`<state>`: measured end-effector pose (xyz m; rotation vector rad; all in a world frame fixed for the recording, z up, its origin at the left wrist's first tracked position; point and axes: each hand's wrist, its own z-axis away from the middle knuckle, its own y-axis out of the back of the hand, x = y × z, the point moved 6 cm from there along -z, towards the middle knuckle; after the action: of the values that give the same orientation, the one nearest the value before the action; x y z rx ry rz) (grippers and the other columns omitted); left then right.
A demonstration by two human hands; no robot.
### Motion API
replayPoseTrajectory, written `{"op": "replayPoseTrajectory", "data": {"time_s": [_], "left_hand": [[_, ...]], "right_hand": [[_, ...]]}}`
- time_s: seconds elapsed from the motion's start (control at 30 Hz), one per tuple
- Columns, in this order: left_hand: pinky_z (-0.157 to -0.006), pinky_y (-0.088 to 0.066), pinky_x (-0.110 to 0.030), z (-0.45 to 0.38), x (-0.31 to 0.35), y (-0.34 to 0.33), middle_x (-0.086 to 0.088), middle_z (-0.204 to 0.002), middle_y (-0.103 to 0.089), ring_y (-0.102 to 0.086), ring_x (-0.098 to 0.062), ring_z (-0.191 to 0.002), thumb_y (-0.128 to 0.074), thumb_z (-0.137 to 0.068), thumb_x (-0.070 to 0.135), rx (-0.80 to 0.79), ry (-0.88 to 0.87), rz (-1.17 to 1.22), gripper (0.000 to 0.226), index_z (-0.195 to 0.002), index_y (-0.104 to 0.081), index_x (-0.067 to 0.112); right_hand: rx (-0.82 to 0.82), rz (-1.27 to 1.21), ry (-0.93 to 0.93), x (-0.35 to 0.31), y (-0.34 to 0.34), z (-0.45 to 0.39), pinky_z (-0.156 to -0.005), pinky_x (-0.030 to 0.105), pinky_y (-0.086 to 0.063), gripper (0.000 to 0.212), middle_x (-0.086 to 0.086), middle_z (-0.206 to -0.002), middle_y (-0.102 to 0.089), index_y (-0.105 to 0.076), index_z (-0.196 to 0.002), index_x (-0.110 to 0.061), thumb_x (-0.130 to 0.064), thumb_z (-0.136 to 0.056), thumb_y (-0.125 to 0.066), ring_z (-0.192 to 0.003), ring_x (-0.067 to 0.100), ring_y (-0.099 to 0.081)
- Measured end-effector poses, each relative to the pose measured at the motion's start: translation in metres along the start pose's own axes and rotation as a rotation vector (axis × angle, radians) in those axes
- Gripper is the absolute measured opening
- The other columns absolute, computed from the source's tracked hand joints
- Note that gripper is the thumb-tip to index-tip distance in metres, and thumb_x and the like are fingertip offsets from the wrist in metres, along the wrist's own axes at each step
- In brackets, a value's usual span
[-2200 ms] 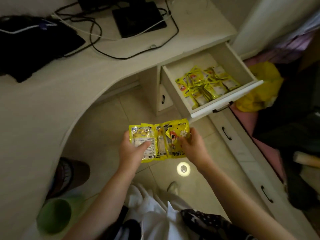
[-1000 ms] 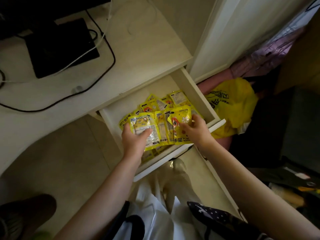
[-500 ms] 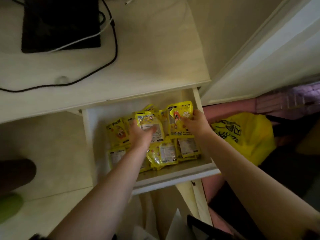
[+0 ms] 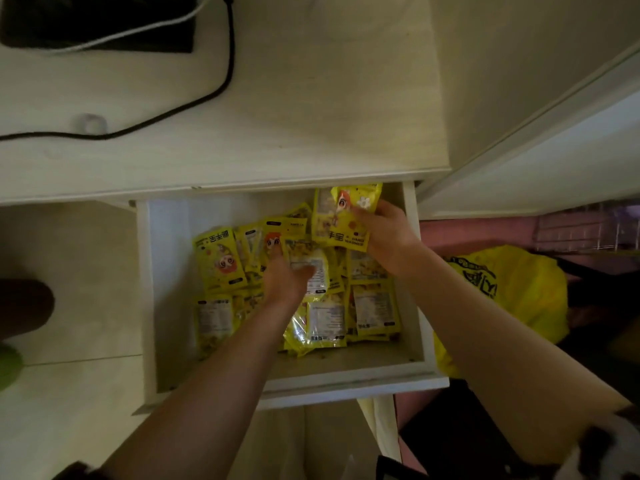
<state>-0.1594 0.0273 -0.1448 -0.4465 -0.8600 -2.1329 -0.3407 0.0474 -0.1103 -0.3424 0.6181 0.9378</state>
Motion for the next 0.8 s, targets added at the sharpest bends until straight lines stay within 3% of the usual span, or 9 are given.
{"op": "replayPoseTrajectory", "data": {"time_s": [0.1,0.17,0.23,0.3,0.43,0.5,0.57,0.63,0.8], "left_hand": [[-0.079,-0.046,-0.032,-0.003,0.000,0.000,-0.009,-0.118,-0.060,-0.058,-0.026,-0.105,-0.068,-0.086,0.012,0.005,-0.028,-0.034,0.068,-0.144,-0.033,0.009],[-0.072,-0.044,-0.030,-0.005,0.000,0.000,-0.011,-0.116,-0.061,-0.056,-0.021,-0.091,-0.067,-0.086,0.013,0.010,-0.062,-0.105,0.058,-0.138,-0.040,0.007],[-0.070,-0.042,-0.028,-0.004,0.003,0.001,-0.013,-0.113,-0.063,-0.057,-0.022,-0.089,-0.066,-0.087,0.013,0.023,-0.098,-0.188,0.049,-0.131,-0.046,0.005],[-0.068,-0.040,-0.026,-0.002,0.005,0.004,-0.012,-0.106,-0.065,-0.063,-0.027,-0.095,-0.065,-0.086,0.011,0.043,-0.136,-0.255,0.037,-0.121,-0.054,0.004],[-0.072,-0.042,-0.026,0.006,0.008,0.014,-0.010,-0.099,-0.066,-0.062,-0.027,-0.093,-0.064,-0.085,0.004,0.068,-0.187,-0.312,0.027,-0.111,-0.062,0.003],[-0.074,-0.045,-0.028,0.009,0.010,0.022,-0.010,-0.098,-0.067,-0.062,-0.027,-0.090,-0.061,-0.085,0.003,0.093,-0.206,-0.326,0.029,-0.113,-0.062,0.004],[-0.075,-0.045,-0.027,0.014,0.012,0.032,-0.010,-0.107,-0.069,-0.064,-0.027,-0.096,-0.061,-0.086,0.004,0.115,-0.206,-0.319,0.035,-0.121,-0.060,0.008],[-0.072,-0.043,-0.024,0.022,0.012,0.045,-0.008,-0.113,-0.069,-0.064,-0.022,-0.094,-0.061,-0.086,0.005,0.133,-0.194,-0.330,0.043,-0.129,-0.057,0.012],[-0.083,-0.047,-0.029,0.047,0.001,0.086,-0.009,-0.116,-0.068,-0.063,-0.029,-0.106,-0.059,-0.087,0.010,0.195,-0.163,-0.304,0.039,-0.126,-0.059,0.012]], "right_hand": [[0.049,-0.005,-0.042,0.002,0.005,-0.010,-0.086,0.058,-0.053,0.004,0.015,-0.103,-0.070,-0.064,-0.086,-0.018,-0.021,-0.087,-0.066,-0.100,0.035,-0.067],[0.104,0.137,-0.080,0.009,0.011,-0.019,-0.084,0.059,-0.054,0.006,0.017,-0.102,-0.070,-0.064,-0.083,-0.016,-0.015,-0.088,-0.062,-0.099,0.037,-0.067],[0.130,0.354,-0.103,0.014,0.013,-0.023,-0.086,0.048,-0.056,0.013,0.018,-0.102,-0.069,-0.064,-0.087,-0.008,-0.008,-0.091,-0.051,-0.096,0.036,-0.067],[0.135,0.534,-0.087,0.013,0.013,-0.020,-0.075,0.034,-0.052,0.017,0.016,-0.098,-0.064,-0.062,-0.097,-0.001,-0.006,-0.093,-0.046,-0.086,0.030,-0.061],[0.178,0.714,-0.086,0.014,0.016,-0.009,-0.059,0.025,-0.040,0.024,0.004,-0.074,-0.050,-0.048,-0.073,-0.009,-0.007,-0.096,-0.041,-0.064,0.017,-0.048],[0.187,0.738,-0.082,0.015,0.018,-0.001,-0.070,0.030,-0.039,0.015,0.007,-0.081,-0.053,-0.055,-0.091,-0.003,-0.009,-0.096,-0.042,-0.076,0.021,-0.050],[0.193,0.772,-0.065,0.015,0.020,0.006,-0.077,0.030,-0.035,0.028,0.019,-0.108,-0.058,-0.052,-0.118,0.003,-0.010,-0.096,-0.042,-0.093,0.029,-0.051],[0.183,0.787,-0.053,0.015,0.018,0.020,-0.075,0.031,-0.037,0.035,0.019,-0.121,-0.057,-0.045,-0.127,0.002,-0.013,-0.095,-0.043,-0.103,0.032,-0.056],[0.117,0.809,-0.021,0.017,0.010,0.055,-0.052,0.025,-0.039,0.041,0.010,-0.107,-0.059,-0.044,-0.129,-0.010,-0.013,-0.088,-0.048,-0.084,0.022,-0.059]]}}
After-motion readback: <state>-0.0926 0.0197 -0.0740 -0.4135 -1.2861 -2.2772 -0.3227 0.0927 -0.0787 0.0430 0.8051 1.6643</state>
